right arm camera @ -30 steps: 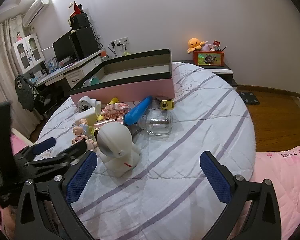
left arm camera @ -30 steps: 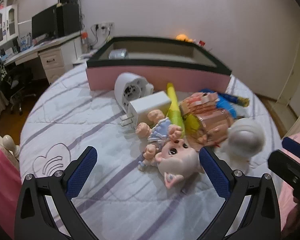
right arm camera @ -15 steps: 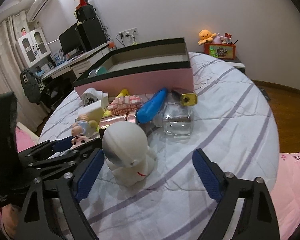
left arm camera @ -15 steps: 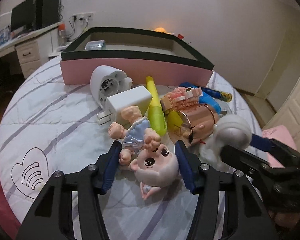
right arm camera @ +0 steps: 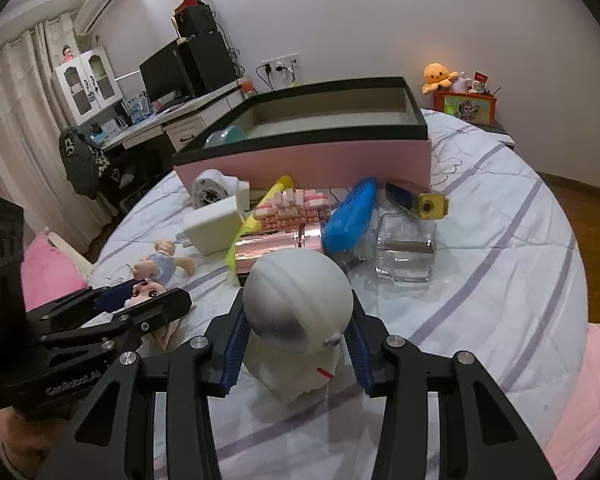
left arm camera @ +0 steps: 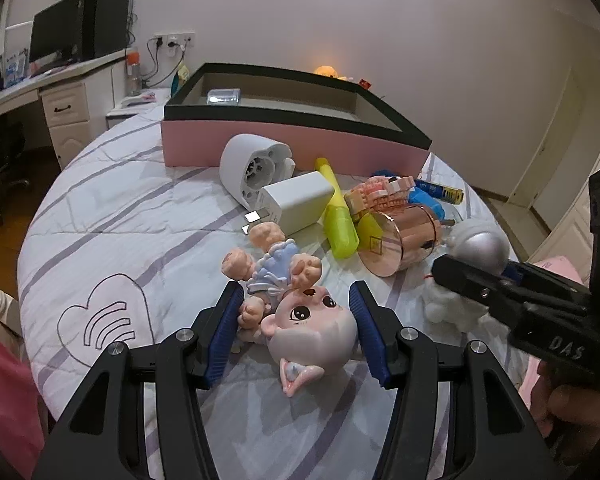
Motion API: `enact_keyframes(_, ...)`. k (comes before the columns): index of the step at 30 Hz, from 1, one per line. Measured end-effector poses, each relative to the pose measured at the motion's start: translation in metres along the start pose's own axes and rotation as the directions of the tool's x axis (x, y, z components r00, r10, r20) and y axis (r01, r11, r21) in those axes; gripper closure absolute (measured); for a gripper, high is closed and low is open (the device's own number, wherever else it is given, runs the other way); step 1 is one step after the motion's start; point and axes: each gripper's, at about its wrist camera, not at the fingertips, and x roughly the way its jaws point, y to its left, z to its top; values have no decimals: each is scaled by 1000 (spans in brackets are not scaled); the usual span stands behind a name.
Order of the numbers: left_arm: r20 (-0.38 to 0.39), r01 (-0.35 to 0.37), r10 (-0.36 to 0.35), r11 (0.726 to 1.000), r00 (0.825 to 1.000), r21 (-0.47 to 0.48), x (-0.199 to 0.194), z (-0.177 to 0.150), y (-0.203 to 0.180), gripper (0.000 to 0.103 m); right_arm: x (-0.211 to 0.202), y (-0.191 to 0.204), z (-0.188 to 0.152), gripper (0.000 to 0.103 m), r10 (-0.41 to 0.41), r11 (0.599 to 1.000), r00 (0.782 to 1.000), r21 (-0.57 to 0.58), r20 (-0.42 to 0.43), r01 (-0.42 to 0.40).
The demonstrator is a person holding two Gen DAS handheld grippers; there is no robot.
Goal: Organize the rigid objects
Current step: 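Lower the doll and astronaut into the pink box and open both tools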
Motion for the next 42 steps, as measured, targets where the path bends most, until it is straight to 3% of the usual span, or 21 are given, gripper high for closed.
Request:
enact_keyframes(12, 79, 11, -13, 1000, 997, 23, -35, 18, 2, 47, -36, 0, 27, 58, 57, 998, 996, -9, 72, -56)
enact_keyframes(21, 210, -13, -7, 996, 978, 93, -52, 100, 7, 47, -46, 0, 110, 58, 76, 995, 986, -81, 151, -65)
enact_keyframes(29, 205, -35, 11, 993, 979, 112, -1, 172, 24, 47, 22, -24, 177, 58, 42, 999, 996, -22, 85, -40)
enact_keyframes(36, 127, -27, 17, 997, 992, 75, 67, 206, 47, 47, 92, -43, 196, 58, -10, 1000, 1000, 15, -23, 11)
enact_keyframes(42, 55, -54, 49, 995, 997, 82, 103, 209, 50, 47, 123, -55, 196, 57, -13, 999, 996, 45, -87, 17)
